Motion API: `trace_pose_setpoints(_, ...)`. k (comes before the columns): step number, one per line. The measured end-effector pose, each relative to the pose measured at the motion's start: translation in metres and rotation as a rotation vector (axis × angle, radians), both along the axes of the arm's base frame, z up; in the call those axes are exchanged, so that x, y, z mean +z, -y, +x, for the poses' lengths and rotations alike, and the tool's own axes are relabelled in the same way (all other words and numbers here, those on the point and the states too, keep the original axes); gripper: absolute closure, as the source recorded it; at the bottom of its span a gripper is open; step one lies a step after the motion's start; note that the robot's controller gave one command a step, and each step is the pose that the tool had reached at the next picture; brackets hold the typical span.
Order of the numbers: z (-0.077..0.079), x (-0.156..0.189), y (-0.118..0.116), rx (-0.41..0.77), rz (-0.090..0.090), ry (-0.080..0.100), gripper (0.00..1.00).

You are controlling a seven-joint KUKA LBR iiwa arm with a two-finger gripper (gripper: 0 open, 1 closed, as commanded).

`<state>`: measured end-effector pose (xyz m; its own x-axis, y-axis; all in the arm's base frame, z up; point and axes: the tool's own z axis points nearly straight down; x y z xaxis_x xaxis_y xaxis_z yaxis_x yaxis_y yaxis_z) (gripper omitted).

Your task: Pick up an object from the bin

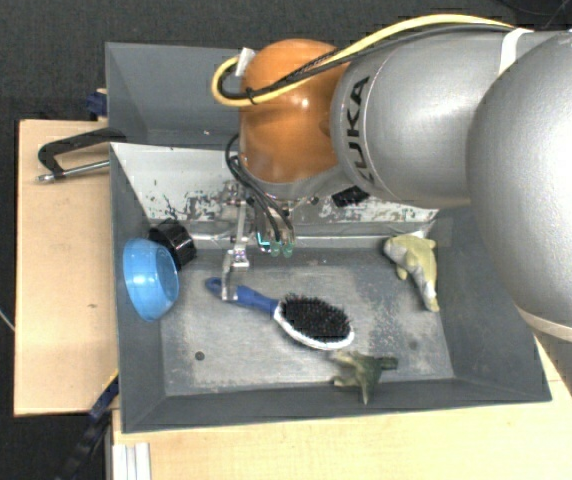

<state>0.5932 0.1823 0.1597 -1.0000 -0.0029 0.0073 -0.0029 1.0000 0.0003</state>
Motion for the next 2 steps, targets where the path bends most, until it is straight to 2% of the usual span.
trace_pose_setpoints(1,-0.0493,-0.0854,0.0423,0.115,0.002,0.011,0.0)
trace_pose_setpoints(2,-0.0473,-0.083,0.0414,0.115,0.003,0.016,1.0)
